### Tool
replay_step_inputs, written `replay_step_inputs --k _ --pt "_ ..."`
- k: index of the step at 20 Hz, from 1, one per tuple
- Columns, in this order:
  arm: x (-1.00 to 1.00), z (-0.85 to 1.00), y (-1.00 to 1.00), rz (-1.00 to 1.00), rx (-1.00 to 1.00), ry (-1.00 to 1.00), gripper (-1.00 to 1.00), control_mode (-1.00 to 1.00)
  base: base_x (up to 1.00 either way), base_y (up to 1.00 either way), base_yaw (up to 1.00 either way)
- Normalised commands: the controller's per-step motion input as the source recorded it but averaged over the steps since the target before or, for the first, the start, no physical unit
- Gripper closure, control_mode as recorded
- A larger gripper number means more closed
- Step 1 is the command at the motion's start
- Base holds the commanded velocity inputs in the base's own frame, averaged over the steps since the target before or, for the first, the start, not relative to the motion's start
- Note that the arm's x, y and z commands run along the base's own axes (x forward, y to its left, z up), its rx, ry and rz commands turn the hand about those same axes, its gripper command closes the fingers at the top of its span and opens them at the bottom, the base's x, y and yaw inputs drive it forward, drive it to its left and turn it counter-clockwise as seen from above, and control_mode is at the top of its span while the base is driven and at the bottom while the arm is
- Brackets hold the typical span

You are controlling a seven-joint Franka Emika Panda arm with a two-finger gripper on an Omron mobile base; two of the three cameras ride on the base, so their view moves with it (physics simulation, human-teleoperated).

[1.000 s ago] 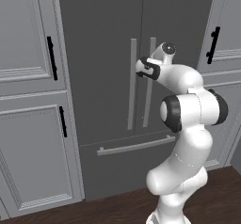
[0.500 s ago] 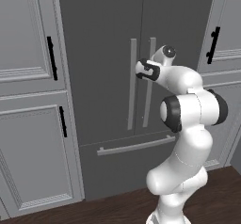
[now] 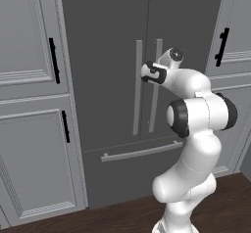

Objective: Grab a lemon wedge from the fridge and one ice cube from the ice bowl, and put them in the glass of lemonade.

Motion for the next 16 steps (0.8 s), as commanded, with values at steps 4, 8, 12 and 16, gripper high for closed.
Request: replay_step_inputs --k 4,8,12,16 --pt "0.24 -0.26 -0.19 0.0 0.0 0.0 1.0 -1.0 0.0 0.0 0.0" --pt "0.02 -0.07 -0.79 -0.02 0.01 -0.03 1.0 -1.0 0.0 0.0 0.0" --pt "-0.05 0.0 -1.0 -0.07 0.08 -0.08 1.0 -1.0 0.0 0.0 0.0" --pt "-0.15 0.01 -1.0 -0.08 0.1 -0.01 1.0 -1.0 0.0 0.0 0.0"
